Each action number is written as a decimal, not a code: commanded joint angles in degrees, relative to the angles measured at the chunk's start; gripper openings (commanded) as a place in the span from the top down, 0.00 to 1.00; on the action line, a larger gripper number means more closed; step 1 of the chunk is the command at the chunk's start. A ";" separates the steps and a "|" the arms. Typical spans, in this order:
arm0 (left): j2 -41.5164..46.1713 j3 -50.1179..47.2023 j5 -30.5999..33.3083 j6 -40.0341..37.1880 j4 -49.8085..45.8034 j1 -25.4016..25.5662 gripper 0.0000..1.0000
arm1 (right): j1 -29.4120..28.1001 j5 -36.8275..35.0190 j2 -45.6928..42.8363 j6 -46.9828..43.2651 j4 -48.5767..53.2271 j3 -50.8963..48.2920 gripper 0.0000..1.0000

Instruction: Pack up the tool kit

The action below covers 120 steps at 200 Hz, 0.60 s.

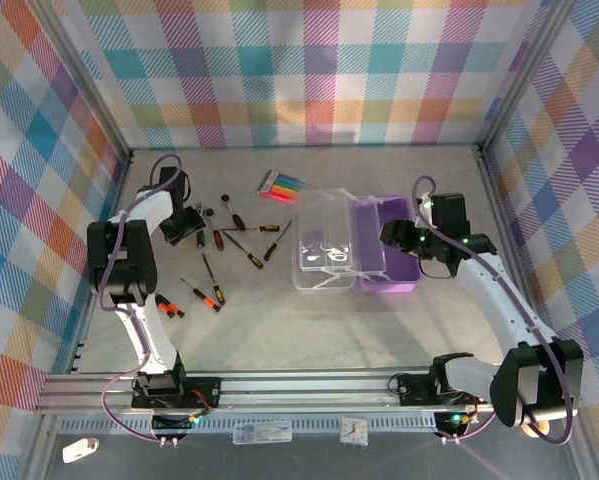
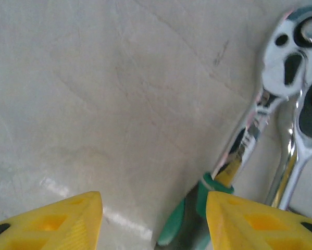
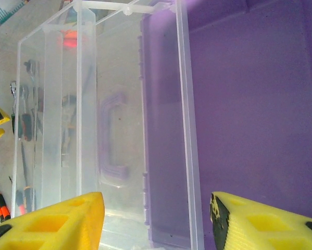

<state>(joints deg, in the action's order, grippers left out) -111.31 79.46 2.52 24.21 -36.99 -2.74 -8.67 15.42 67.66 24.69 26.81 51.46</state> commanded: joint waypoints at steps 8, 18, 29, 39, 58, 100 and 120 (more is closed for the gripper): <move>4.44 -1.18 -0.31 -0.34 0.06 1.38 0.43 | -0.47 2.06 1.27 1.28 -3.04 -0.48 0.44; 4.48 -1.09 -0.01 -0.50 -0.19 1.68 0.43 | -0.56 2.46 1.75 1.46 -3.39 -0.47 0.44; 4.61 -1.13 0.34 -0.69 -0.24 2.03 0.43 | -0.69 2.67 2.20 1.53 -3.61 -0.56 0.44; 4.42 -1.06 0.20 -0.99 0.01 2.39 0.42 | -0.82 2.69 2.54 1.59 -3.75 -0.63 0.45; 2.39 0.38 -0.16 -0.72 -1.22 2.39 0.43 | -1.05 2.60 2.91 1.93 -4.02 -0.86 0.45; 0.27 -1.15 -0.38 -1.12 -0.68 2.49 0.48 | -1.27 2.25 2.81 2.19 -4.15 -1.44 0.46; -0.68 -1.68 -0.96 -1.66 -0.48 2.67 0.51 | -1.27 2.40 2.83 2.38 -4.06 -1.42 0.46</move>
<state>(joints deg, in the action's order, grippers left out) -110.21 78.98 2.44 23.94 -37.17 -0.49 -9.47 17.02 70.35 26.41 23.77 51.00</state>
